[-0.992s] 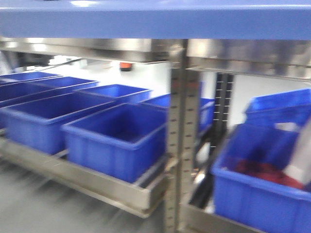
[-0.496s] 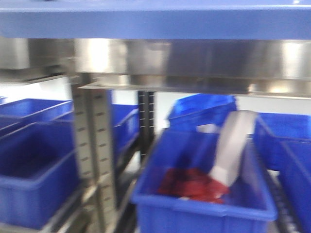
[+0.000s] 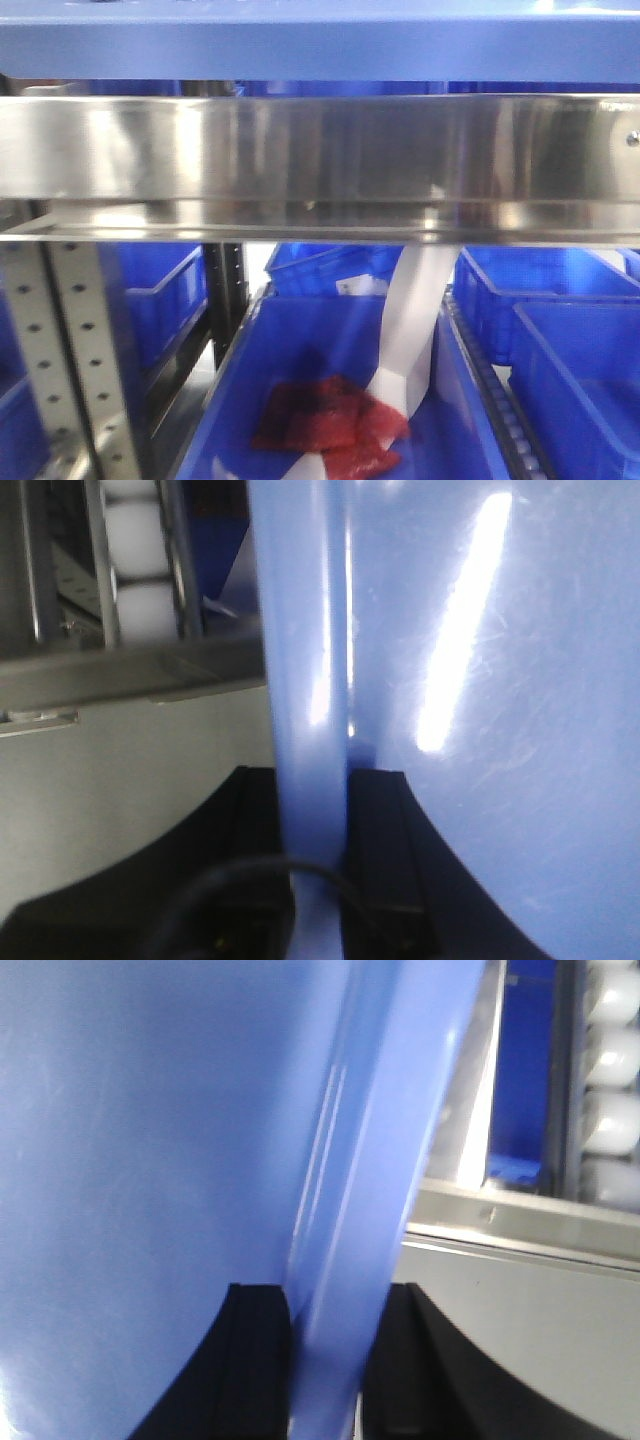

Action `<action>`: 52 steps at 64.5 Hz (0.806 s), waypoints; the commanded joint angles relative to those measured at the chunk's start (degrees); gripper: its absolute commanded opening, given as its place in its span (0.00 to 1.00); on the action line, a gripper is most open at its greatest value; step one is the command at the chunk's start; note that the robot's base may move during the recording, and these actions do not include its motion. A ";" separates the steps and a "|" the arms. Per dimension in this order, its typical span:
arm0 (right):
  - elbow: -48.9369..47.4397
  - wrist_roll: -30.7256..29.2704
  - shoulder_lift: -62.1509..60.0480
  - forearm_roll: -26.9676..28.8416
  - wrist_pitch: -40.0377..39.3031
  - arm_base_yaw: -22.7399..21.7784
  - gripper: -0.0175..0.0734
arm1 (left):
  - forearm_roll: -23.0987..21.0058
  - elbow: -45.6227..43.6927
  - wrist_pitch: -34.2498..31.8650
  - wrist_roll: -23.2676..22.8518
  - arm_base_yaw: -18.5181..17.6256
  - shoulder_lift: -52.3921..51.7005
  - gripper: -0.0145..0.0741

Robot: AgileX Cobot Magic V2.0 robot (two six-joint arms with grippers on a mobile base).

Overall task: Grab blue tray and place on right shelf
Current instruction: 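Carry the tray with both grippers up to the shelving rack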

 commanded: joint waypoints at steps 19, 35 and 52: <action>-1.49 -1.77 -1.31 -1.39 -2.75 0.13 0.25 | 0.25 -1.49 5.51 1.17 -0.51 -1.81 0.11; -1.49 -1.77 -1.31 -1.39 -2.75 0.13 0.25 | 0.25 -1.49 5.51 1.17 -0.51 -1.81 0.11; -1.49 -1.77 -1.31 -1.39 -2.75 0.13 0.25 | 0.25 -1.49 5.51 1.17 -0.51 -1.81 0.11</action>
